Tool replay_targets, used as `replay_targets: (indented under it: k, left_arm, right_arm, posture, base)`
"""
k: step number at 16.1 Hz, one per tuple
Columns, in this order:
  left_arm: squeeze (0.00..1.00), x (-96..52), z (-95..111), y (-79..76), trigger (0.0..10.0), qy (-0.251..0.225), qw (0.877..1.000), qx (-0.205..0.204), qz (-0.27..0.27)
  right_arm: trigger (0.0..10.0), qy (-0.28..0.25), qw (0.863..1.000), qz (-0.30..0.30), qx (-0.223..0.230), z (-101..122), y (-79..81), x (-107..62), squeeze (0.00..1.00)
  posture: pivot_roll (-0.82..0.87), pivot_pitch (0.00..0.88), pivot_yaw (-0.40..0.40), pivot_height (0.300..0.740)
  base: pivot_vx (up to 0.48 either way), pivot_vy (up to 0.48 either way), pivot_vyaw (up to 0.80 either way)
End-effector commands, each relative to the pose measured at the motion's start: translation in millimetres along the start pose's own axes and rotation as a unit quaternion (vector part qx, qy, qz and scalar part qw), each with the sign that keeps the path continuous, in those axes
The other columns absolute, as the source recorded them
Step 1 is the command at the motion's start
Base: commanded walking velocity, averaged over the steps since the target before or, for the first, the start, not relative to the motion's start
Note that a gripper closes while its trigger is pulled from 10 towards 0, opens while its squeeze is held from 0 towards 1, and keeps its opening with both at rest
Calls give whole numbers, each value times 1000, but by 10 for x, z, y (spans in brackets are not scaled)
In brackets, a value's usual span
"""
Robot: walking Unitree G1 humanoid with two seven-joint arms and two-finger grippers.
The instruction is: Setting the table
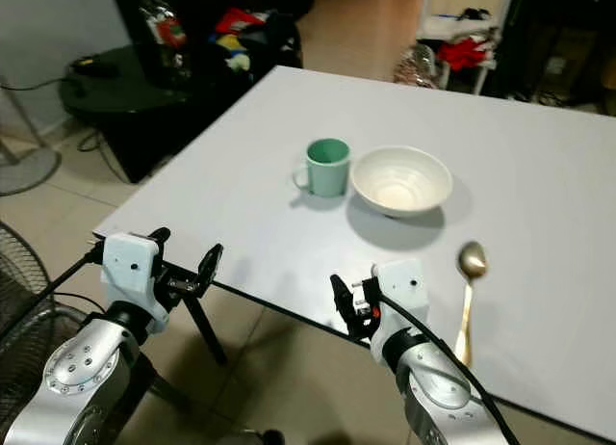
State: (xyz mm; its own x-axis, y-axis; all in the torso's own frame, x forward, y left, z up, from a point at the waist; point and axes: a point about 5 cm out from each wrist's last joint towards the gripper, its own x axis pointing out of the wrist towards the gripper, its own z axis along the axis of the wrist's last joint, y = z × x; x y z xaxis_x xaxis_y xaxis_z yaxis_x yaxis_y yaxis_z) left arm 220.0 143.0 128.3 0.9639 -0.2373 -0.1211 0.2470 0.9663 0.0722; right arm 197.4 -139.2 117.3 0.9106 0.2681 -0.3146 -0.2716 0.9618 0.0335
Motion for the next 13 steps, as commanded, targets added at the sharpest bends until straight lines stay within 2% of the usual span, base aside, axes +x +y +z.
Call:
replay_targets:
  k: [1,6,8,13]
  left_arm:
    - [0,-27,-25,50,10000,2,1000,16,13]
    - [0,-105,-58,122,10000,13,999,29,39]
    - [0,-159,-53,153,10000,10,998,33,46]
    - [0,-158,-63,180,10000,15,998,35,44]
  right_arm:
    - [10000,-22,1000,-5,-17,82,-31,33,1000]
    - [10000,-34,999,-2,-4,76,-105,50,1000]
    - [10000,-27,1000,12,0,47,-63,87,1000]
    - [10000,-22,1000,-8,1,7,-75,22,1000]
  posture:
    - [-16,0,62,740]
    - [20,0,27,740]
    - [28,0,14,740]
    - [10,4,45,740]
  base:
    - [0,0,800]
    - [0,0,800]
    - [0,0,800]
    - [0,0,800]
